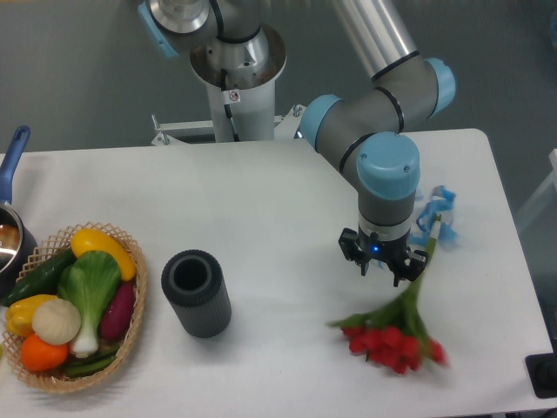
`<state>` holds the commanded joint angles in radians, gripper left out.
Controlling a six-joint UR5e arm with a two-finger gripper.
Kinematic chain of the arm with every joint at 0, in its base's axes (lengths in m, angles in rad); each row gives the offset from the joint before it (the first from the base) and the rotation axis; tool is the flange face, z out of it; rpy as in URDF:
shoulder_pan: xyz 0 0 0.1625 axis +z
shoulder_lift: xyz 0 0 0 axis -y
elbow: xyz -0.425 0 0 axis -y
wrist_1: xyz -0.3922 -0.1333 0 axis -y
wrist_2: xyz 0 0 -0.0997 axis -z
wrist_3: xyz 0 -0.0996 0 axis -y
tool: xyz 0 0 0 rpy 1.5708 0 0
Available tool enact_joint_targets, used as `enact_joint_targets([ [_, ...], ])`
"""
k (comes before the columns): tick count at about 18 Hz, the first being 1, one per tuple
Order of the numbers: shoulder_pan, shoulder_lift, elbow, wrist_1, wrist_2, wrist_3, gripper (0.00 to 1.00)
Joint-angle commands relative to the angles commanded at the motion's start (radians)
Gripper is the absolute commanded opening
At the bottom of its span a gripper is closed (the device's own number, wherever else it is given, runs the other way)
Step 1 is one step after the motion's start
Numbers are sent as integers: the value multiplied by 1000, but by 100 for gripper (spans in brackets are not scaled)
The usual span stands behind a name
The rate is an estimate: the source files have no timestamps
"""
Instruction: Place the flowers on the table
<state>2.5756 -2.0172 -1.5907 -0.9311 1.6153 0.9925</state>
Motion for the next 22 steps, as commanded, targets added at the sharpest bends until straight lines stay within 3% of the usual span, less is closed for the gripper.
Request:
enact_joint_targets([
  [22, 63, 2, 0, 18, 3, 17, 100],
])
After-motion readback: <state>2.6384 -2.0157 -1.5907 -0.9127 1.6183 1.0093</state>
